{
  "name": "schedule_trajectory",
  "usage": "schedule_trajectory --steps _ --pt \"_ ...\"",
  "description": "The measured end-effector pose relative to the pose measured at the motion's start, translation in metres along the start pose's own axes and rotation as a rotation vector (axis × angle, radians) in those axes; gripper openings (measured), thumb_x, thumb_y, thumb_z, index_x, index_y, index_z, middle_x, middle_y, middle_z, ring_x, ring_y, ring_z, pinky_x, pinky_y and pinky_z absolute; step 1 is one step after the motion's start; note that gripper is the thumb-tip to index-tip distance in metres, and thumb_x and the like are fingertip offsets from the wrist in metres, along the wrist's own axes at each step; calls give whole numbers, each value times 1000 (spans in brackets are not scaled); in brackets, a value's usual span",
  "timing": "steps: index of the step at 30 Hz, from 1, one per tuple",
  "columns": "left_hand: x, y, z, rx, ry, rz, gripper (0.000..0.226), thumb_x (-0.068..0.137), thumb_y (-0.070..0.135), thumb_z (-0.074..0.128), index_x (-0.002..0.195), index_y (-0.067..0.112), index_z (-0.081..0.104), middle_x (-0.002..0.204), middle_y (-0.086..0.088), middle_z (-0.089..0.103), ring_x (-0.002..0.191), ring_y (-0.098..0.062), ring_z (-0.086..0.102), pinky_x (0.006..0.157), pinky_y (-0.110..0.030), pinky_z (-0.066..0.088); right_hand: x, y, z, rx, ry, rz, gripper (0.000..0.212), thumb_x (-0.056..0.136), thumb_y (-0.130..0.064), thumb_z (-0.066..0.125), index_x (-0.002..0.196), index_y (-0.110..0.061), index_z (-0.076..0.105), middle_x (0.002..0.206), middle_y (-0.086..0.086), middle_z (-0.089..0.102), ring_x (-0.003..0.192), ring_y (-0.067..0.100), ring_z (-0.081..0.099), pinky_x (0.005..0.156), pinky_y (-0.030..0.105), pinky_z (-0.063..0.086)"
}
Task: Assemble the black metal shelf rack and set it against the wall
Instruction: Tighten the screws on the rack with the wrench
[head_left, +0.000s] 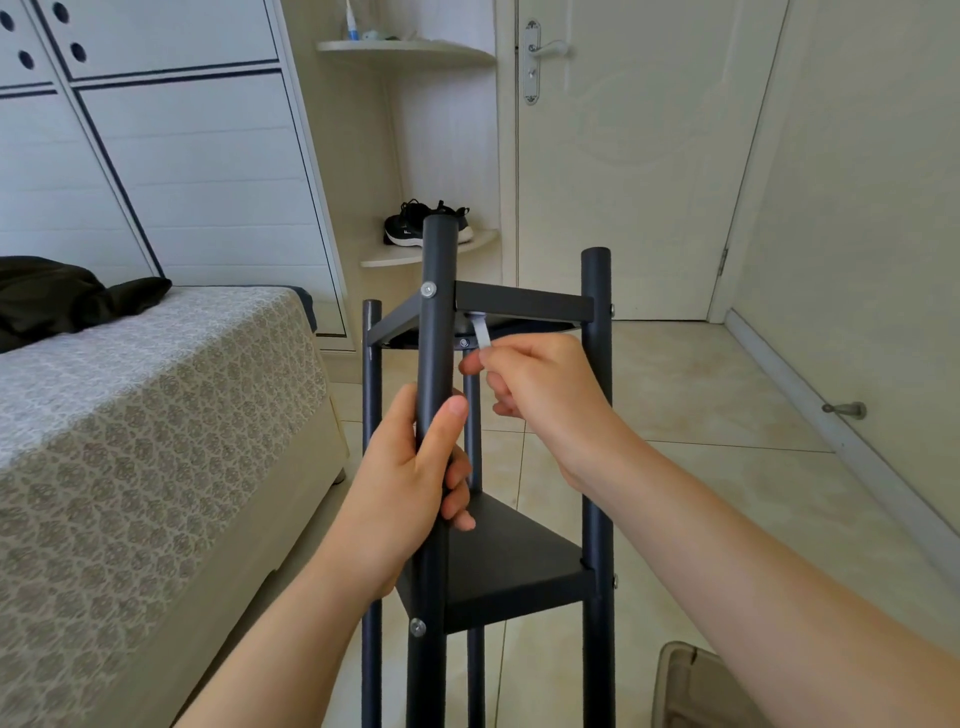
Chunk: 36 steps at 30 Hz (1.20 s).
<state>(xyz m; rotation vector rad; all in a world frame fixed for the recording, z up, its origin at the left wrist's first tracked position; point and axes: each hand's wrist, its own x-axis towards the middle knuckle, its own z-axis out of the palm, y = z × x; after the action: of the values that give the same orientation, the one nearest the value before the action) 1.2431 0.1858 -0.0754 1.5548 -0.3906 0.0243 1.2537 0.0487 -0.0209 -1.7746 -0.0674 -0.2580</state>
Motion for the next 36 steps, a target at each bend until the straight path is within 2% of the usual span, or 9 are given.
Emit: schedule_trajectory --steps 7,10,11,13,15,22,28,31,36 --pt "-1 1 -4 11 -5 -8 46 78 64 56 106 28 56 58 3 45 48 -14 44 52 -27 49 4 -3 3 -89 8 -38 26 93 -11 55 75 -16 73 44 -19 49 64 10 49 90 45 53" --pt "-1 0 -6 23 0 -11 51 77 65 56 110 25 55 58 4 46 48 -13 45 52 -27 49 7 -1 3 -134 44 -83 26 93 -12 55 78 -15 75 63 8 61 68 28 54 75 41 54" --pt "-2 0 -7 28 5 -12 53 77 66 56 110 24 55 58 4 46 48 -13 45 52 -27 49 7 1 3 -150 48 -100 26 93 -12 54 78 -15 75 62 10 60 63 25 52 67 34 52" --pt "-2 0 -8 46 17 -4 56 78 66 55 111 21 53 58 4 47 48 -14 45 52 -27 50 7 3 4 -179 45 -130 26 94 -11 54 78 -14 75 44 -6 47 47 9 42 53 17 40" --pt "-3 0 -9 64 35 7 53 81 64 52 112 22 50 59 4 50 49 -15 45 52 -27 51 9 7 5 -201 45 -140 26 95 -11 53 79 -12 74 36 -11 39 41 4 40 46 10 34" --pt "-1 5 -8 86 95 27 33 92 48 49 113 23 52 73 3 60 52 -17 56 54 -34 58 11 14 9 -225 62 -214 25 99 -15 52 86 -13 73 41 -15 48 45 -2 46 50 8 37" --pt "0 4 -8 103 157 55 17 101 35 49 108 20 54 83 -4 61 57 -18 57 55 -27 55 12 14 24 -326 117 -333 27 102 -20 50 87 -9 69 60 -2 55 52 7 50 55 21 43" --pt "1 4 -11 86 151 30 16 101 35 51 108 23 57 80 -3 62 58 -18 59 55 -24 53 17 12 24 -291 114 -325 29 100 -18 53 78 -8 68 61 1 57 59 12 55 57 20 43" --pt "2 5 -13 118 143 26 35 85 51 55 110 26 60 78 4 65 65 -13 64 62 -32 59 21 17 21 -306 100 -306 23 101 -18 53 89 -12 72 69 1 63 66 14 60 65 23 46"
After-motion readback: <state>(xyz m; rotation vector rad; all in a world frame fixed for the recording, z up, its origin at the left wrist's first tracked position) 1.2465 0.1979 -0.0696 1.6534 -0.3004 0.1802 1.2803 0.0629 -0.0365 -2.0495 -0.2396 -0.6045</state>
